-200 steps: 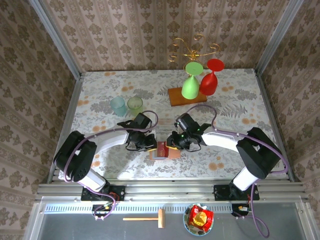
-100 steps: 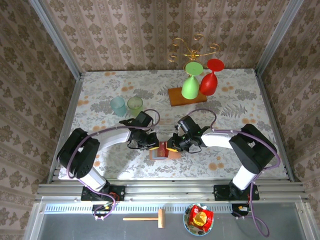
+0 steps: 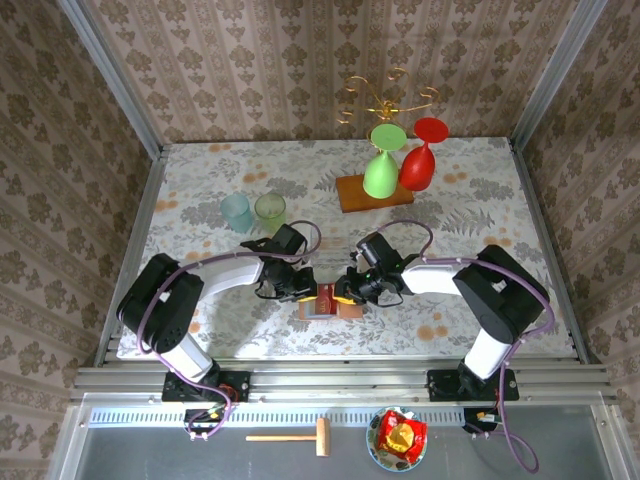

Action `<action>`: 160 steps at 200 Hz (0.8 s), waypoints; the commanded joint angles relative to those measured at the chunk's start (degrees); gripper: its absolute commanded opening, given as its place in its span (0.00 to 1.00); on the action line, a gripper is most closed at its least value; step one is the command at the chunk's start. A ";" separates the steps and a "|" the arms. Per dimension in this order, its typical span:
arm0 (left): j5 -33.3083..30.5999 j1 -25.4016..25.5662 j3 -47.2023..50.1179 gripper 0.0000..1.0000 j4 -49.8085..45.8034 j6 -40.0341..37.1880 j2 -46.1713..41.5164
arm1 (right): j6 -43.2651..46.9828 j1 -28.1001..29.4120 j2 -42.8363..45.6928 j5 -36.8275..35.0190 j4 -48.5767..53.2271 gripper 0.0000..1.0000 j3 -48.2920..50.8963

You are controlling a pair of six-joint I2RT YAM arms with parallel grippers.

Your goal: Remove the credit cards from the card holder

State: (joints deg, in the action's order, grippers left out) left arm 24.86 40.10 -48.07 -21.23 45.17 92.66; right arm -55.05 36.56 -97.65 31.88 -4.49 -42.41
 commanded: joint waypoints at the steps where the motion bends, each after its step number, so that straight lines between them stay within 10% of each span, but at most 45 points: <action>1: -1.23 0.15 1.14 0.12 -2.68 -1.34 1.99 | -2.04 -0.26 -1.32 2.72 -4.13 0.18 1.55; 160: -1.92 -0.40 2.63 0.11 -2.94 -1.19 0.00 | -2.20 -3.20 4.63 1.20 -5.67 0.04 7.76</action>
State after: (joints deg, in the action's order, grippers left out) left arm 24.88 40.05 -47.57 -20.60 45.17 92.60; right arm -58.33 34.28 -95.53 34.54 -13.08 -36.45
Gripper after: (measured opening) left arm 0.112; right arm 0.053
